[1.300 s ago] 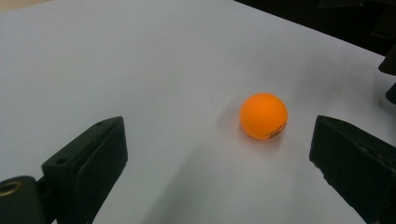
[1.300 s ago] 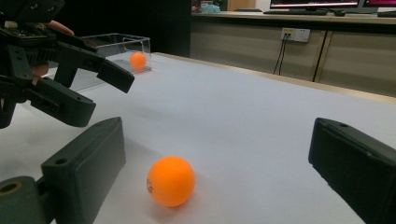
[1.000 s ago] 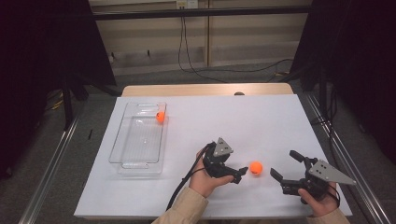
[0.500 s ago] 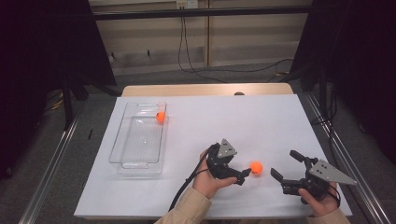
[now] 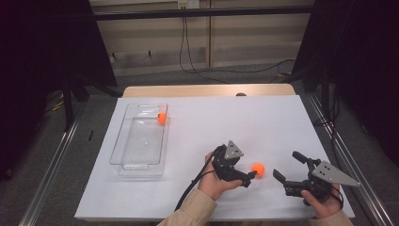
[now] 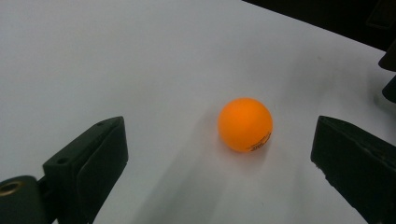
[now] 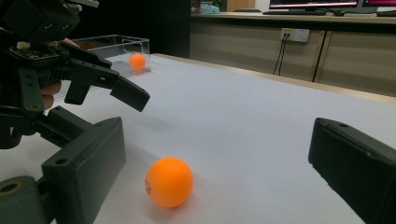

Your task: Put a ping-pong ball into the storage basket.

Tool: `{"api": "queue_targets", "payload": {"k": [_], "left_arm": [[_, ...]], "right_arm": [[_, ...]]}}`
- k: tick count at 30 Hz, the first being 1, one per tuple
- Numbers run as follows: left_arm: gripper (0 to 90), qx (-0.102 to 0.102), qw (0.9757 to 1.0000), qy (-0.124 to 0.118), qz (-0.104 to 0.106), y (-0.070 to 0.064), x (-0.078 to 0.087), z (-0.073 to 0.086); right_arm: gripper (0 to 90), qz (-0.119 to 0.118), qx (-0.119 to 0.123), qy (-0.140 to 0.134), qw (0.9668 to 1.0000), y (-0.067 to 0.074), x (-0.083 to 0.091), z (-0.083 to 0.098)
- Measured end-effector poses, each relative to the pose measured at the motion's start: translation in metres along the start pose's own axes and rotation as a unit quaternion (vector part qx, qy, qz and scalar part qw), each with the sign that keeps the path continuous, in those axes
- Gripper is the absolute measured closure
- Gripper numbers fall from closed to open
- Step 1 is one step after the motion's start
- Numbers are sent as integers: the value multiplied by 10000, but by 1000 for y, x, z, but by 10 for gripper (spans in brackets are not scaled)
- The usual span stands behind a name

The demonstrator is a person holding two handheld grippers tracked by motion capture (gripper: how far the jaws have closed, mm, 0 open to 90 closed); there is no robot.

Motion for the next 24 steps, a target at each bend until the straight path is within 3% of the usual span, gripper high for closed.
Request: {"api": "queue_targets", "payload": {"k": [9,11,17,18,19,24], "left_arm": [[52,-25,9999,107,-77,0,-5,0],[53,-86,9999,105,-24,1,-6,0],[64,-19,10000,89,16,-2,-10,0],[64,-99,9998,179,-44,-1,-9,2],[64,-16,9999,135,-4,-2,-11,1],[72,-39,9999,134,9,-2,-13,1]], "right_arm": [[39,9,31,-22,10000,-1,1,0],[38,28,6,-34,10000,-2,0,-1],[38,22,9,-33,10000,-1,0,-1],[38,9,12,-20,10000,-1,0,-1],[38,-6,23,-12,10000,-1,0,0],[37,29,13,-21,10000,-2,0,0]]}}
Point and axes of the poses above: each handheld gripper's, and its own axes: x roughly backward along the jaws, z roughly out of its underside, y roughly to its left, the point moved 8 cm from there along -x, roughly forward along the jaws, and after that the axes turned 10 degrees about y, right-handed, at the moved point
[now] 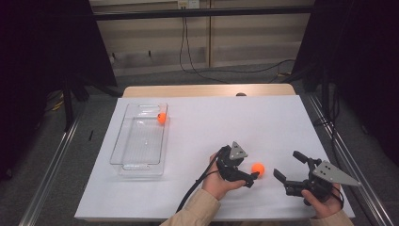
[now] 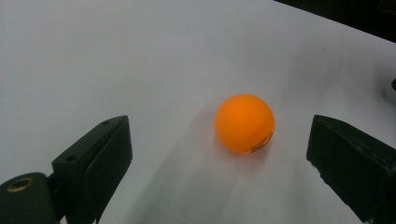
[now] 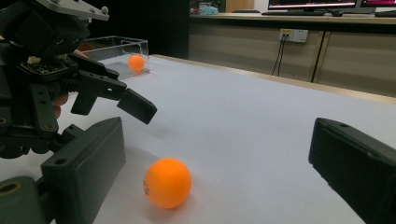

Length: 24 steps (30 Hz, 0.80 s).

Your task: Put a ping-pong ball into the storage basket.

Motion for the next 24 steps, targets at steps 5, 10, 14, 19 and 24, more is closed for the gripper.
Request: {"api": "queue_targets", "payload": {"k": [5,10,14,19,24], "left_arm": [[86,-31,10000,73,4,0,-2,1],[115,-39,10000,61,55,-2,-5,1],[136,-41,9999,130,87,-2,-8,1],[163,-44,9997,95,217,-5,-11,0],[187,-78,9996,168,206,-7,-13,0]], "right_arm": [[36,-7,-2,-2,10000,1,0,0],[36,-2,-7,5,10000,0,0,0],[36,23,-58,-16,10000,-1,1,0],[36,13,-30,-8,10000,0,1,0],[36,26,-61,-26,10000,-1,1,-1]]}}
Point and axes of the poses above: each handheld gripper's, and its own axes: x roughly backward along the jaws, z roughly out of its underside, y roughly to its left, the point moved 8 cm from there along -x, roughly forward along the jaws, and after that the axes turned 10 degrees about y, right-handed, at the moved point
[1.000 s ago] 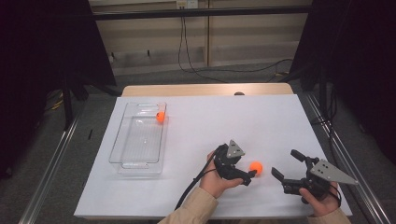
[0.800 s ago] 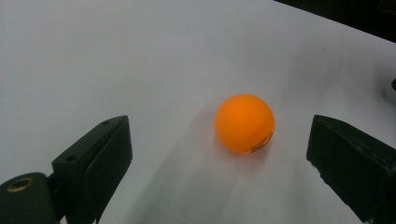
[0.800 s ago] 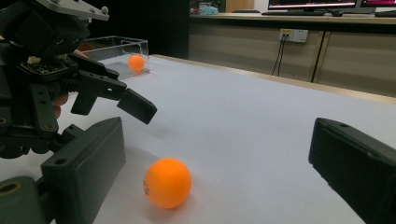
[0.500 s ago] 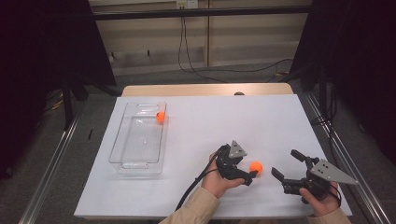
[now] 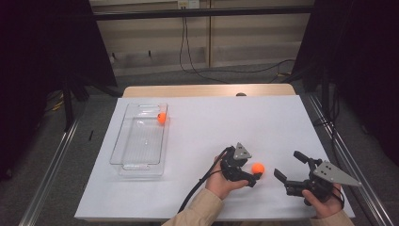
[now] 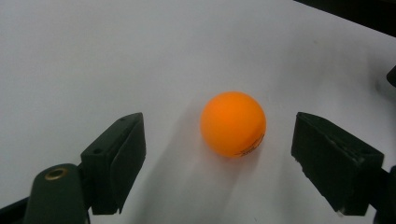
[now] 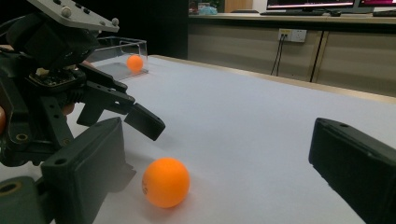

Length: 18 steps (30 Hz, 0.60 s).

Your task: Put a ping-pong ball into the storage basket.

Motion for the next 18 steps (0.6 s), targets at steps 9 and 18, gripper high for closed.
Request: {"api": "queue_targets", "payload": {"k": [9,18], "left_arm": [[224,-21,10000,42,9,1,-3,0],[233,-58,10000,54,22,-1,-3,0]], "right_arm": [[36,-17,59,19,10000,-1,0,1],[36,-15,-10,15,10000,0,0,0]]}}
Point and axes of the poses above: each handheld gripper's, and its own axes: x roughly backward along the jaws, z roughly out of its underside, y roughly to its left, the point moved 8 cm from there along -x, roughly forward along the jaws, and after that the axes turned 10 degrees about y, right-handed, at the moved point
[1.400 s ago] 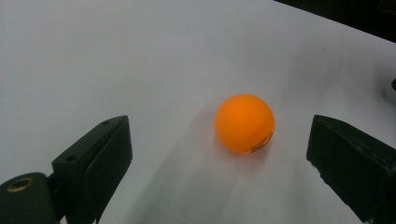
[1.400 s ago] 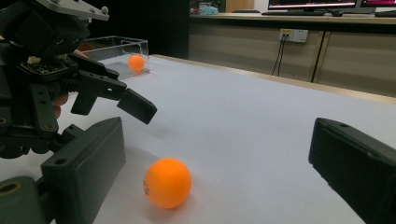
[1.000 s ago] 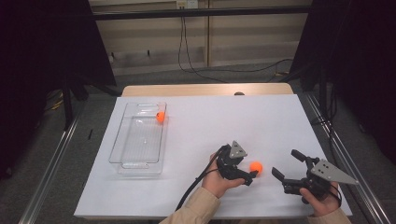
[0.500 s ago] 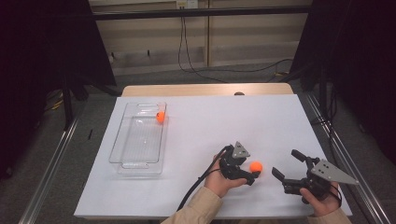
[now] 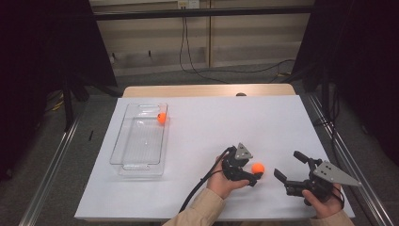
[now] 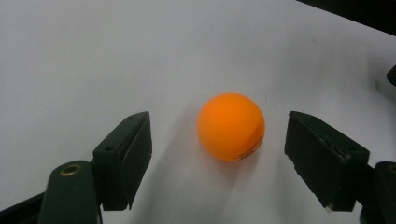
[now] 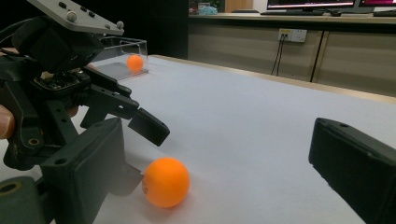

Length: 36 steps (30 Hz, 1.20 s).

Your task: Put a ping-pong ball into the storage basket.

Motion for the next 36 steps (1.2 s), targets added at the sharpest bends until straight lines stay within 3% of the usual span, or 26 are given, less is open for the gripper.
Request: {"api": "queue_targets", "payload": {"k": [5,7,20,25,36], "left_arm": [[243,-3,9999,-99,69,-2,-3,-2],[253,-30,10000,-9,18,-2,-3,-1],[284,-41,10000,-47,13,-1,-5,-2],[298,-107,9999,80,-1,-1,-5,0],[343,-124,9999,42,68,-3,-8,0]], "right_arm": [[36,-3,18,1,10000,0,0,0],[36,-8,9,7,10000,0,0,0],[37,-10,33,16,10000,0,0,1],[37,-6,25,16,10000,0,0,1],[37,0,13,-5,10000,-1,0,0]]}}
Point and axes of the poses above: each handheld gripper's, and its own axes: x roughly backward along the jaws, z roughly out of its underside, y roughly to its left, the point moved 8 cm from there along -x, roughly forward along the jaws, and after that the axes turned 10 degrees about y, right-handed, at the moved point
